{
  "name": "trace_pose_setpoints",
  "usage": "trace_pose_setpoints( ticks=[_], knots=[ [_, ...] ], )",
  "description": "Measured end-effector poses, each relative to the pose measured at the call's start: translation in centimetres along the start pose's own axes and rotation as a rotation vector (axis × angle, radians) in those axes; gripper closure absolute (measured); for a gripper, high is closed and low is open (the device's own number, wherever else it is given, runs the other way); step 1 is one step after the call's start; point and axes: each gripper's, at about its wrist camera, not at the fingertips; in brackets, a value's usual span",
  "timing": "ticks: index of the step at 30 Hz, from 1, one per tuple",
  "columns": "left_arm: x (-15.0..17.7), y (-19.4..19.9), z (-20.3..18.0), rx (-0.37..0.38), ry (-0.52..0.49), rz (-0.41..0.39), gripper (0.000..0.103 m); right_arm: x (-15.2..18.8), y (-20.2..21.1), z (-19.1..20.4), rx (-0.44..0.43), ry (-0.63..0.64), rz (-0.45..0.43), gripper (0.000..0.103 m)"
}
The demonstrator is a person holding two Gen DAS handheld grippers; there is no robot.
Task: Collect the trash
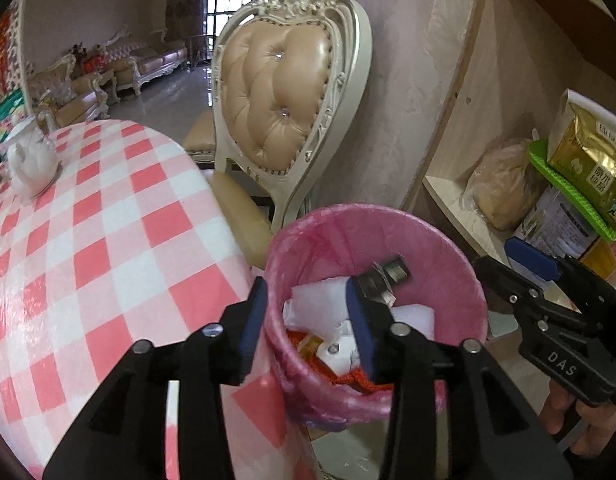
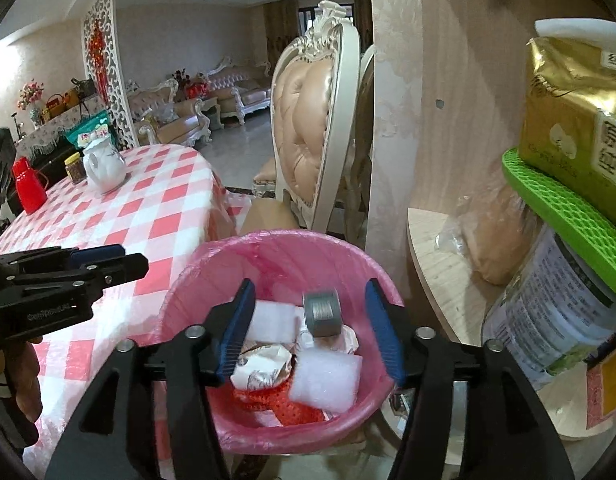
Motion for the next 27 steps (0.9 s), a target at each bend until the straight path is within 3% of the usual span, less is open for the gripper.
trace_pose_setpoints(
  ticks=[10,19,27],
  knots=[
    [4.0,3.6,-0.8,-0.001,0.038,-0.021,0.039,1.9,2.7,0.7,-0.039,0.03,-0.01,0.034],
    [6.2,4.9,-2.8,0.012,0.045,-0.01,0.026,4.0,4.8,-1.0,-0.028,0.025,0.007,0.025],
    [7.2,5.1,-3.7,0.022,0.054,-0.004,0.023,4.9,5.6,-2.0,-0.034,0.036,0.015,0.02]
  ],
)
Point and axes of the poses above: each gripper's, at about its wrist camera, not at the fingertips, and y roughly against the way its jaws point, z to its left, x to its underside, and after that the axes turned 4 degrees about -x, right-handed
